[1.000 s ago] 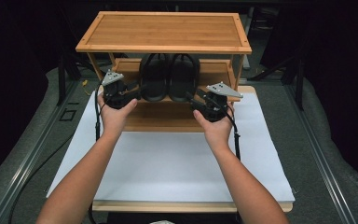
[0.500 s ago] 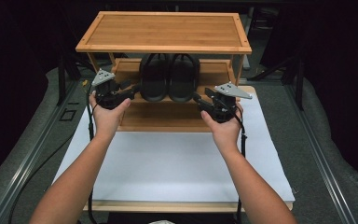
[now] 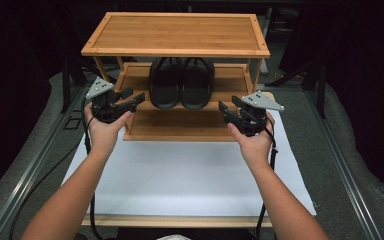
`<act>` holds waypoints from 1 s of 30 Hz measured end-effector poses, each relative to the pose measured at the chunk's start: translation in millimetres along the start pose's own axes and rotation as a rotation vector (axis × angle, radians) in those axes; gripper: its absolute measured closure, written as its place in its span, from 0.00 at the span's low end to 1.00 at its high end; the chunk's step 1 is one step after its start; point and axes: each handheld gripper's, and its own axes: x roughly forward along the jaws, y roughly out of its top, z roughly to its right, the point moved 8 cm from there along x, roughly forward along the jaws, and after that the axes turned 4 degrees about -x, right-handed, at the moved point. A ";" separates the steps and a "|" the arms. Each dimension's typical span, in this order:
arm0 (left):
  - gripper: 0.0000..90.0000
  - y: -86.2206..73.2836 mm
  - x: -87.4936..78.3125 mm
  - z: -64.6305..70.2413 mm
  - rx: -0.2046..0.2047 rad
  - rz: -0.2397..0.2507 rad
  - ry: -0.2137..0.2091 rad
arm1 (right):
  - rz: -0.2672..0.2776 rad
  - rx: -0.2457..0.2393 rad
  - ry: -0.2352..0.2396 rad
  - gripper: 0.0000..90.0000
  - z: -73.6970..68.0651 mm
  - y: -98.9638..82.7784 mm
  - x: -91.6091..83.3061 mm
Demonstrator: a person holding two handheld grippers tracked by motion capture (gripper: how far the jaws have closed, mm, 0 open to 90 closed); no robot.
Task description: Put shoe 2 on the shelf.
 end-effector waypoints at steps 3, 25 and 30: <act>0.54 -1.2 -4.3 -1.4 0.000 -0.001 -0.005 | -0.010 -0.022 -0.006 0.57 3.2 -1.9 -3.7; 0.53 -64.9 -52.6 -27.8 0.005 -0.023 0.076 | -0.079 0.026 -0.123 0.56 56.0 -82.8 -65.6; 0.53 -82.1 -68.6 -37.4 0.001 -0.008 0.115 | -0.098 0.037 -0.163 0.55 67.0 -100.1 -81.5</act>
